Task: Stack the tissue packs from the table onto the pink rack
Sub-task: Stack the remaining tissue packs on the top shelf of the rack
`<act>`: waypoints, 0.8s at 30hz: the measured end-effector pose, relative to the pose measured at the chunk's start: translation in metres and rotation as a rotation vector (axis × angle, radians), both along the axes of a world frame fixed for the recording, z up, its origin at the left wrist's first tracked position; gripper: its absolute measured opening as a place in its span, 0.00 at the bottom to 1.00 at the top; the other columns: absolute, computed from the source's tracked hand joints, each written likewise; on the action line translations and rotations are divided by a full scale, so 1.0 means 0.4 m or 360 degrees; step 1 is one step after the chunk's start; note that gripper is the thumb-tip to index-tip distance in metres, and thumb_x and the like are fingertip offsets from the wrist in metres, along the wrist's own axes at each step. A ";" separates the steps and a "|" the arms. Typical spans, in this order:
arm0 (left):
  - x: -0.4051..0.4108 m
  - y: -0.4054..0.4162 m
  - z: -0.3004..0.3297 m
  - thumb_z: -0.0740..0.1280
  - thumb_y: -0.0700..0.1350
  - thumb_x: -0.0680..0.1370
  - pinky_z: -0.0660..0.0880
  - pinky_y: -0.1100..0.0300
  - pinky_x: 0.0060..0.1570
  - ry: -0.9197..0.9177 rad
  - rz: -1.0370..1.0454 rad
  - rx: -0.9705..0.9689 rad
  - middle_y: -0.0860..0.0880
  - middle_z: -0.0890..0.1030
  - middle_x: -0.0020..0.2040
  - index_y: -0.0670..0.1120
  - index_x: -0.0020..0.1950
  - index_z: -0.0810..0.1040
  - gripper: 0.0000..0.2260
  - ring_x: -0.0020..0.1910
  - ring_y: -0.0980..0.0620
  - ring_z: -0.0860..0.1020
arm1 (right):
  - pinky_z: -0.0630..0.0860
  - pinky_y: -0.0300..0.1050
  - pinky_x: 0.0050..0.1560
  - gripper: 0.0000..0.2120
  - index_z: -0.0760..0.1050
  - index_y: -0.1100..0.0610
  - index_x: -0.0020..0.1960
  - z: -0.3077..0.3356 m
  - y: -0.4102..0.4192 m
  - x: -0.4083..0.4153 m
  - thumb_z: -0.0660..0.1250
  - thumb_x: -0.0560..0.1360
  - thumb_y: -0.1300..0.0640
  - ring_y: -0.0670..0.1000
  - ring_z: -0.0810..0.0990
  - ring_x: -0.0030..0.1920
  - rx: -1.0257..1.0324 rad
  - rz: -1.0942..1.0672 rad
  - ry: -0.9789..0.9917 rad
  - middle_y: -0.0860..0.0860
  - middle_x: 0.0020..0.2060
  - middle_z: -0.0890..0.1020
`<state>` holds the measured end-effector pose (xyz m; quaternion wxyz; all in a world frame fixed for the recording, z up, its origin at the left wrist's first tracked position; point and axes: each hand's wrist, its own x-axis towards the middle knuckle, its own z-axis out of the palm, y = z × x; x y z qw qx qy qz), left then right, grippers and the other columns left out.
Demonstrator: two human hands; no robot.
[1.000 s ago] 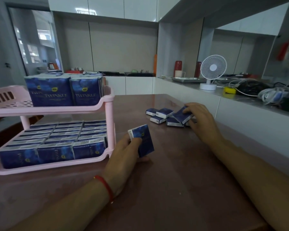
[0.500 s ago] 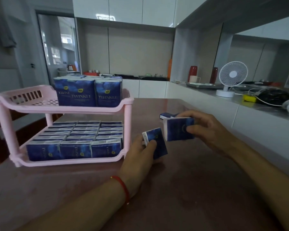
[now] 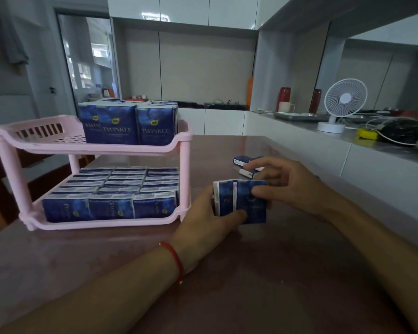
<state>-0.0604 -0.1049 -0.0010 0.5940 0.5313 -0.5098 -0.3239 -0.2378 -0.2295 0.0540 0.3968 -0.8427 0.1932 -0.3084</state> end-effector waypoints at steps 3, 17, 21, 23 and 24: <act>0.000 -0.004 -0.006 0.77 0.38 0.70 0.81 0.50 0.57 -0.0078 -0.0018 -0.0022 0.51 0.84 0.58 0.52 0.67 0.74 0.28 0.55 0.54 0.83 | 0.84 0.49 0.45 0.22 0.76 0.53 0.62 -0.004 0.009 0.010 0.75 0.70 0.58 0.57 0.85 0.49 -0.0011 0.0010 -0.0021 0.55 0.49 0.84; 0.004 0.031 0.010 0.78 0.43 0.70 0.76 0.75 0.50 -0.0714 0.0070 0.0028 0.60 0.78 0.57 0.53 0.68 0.69 0.30 0.52 0.68 0.77 | 0.82 0.55 0.54 0.17 0.78 0.50 0.57 -0.005 0.052 0.029 0.77 0.71 0.58 0.49 0.85 0.52 0.0051 0.0074 0.0289 0.48 0.52 0.85; 0.001 0.057 0.027 0.79 0.44 0.69 0.75 0.76 0.47 -0.0711 0.0199 0.0025 0.60 0.79 0.53 0.53 0.64 0.72 0.27 0.48 0.73 0.77 | 0.82 0.53 0.56 0.19 0.79 0.51 0.60 -0.010 0.056 0.031 0.77 0.70 0.59 0.49 0.84 0.55 0.0086 0.0132 0.0190 0.49 0.55 0.85; 0.006 0.080 0.046 0.80 0.47 0.66 0.80 0.66 0.50 -0.0726 0.0254 0.0007 0.58 0.81 0.52 0.54 0.61 0.73 0.26 0.50 0.66 0.80 | 0.82 0.51 0.57 0.18 0.79 0.49 0.61 -0.009 0.063 0.040 0.75 0.72 0.56 0.49 0.84 0.57 0.0137 0.0210 0.0072 0.49 0.58 0.83; 0.009 0.099 0.061 0.80 0.49 0.64 0.81 0.58 0.52 -0.0706 0.0256 -0.0003 0.56 0.82 0.53 0.54 0.59 0.74 0.27 0.50 0.62 0.81 | 0.82 0.52 0.56 0.15 0.79 0.49 0.62 -0.011 0.069 0.044 0.72 0.75 0.54 0.51 0.83 0.57 0.0156 0.0251 0.0002 0.50 0.58 0.83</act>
